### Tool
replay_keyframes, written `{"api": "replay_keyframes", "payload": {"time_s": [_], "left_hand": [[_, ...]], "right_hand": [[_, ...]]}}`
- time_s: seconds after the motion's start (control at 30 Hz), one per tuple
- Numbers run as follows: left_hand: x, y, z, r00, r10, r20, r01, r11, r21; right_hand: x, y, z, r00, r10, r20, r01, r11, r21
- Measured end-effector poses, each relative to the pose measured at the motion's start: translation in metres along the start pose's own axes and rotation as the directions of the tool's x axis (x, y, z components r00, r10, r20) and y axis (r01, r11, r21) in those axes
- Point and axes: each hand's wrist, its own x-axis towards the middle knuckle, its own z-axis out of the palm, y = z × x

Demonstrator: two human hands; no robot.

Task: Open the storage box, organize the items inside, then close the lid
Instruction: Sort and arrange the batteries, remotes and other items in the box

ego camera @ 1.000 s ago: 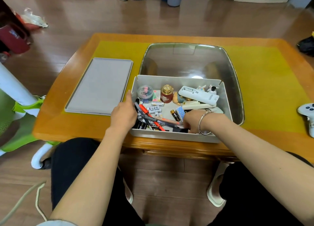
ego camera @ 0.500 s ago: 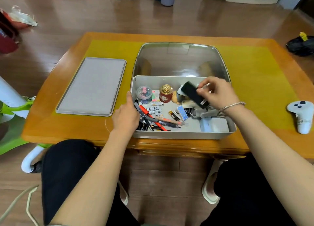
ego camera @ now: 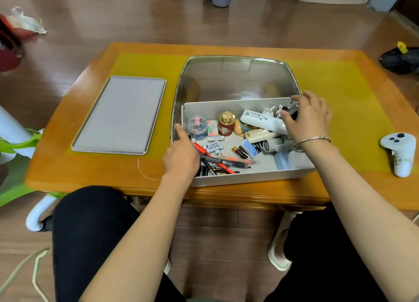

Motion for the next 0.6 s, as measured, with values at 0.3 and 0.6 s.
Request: {"api": "replay_keyframes", "payload": {"time_s": [0.3,0.6], "left_hand": [[-0.002,0.004,0.002,0.998,0.044,0.04,-0.037,0.987,-0.154],[0.003,-0.011,-0.003,0.986,0.164,0.013,-0.149,0.927,-0.344]], "right_hand": [[-0.052,-0.068,0.028,0.735,-0.367,0.571,0.341,0.927,0.156],[-0.048,-0.083,0.054,0.6,-0.357,0.716,0.501,0.865,0.012]]}}
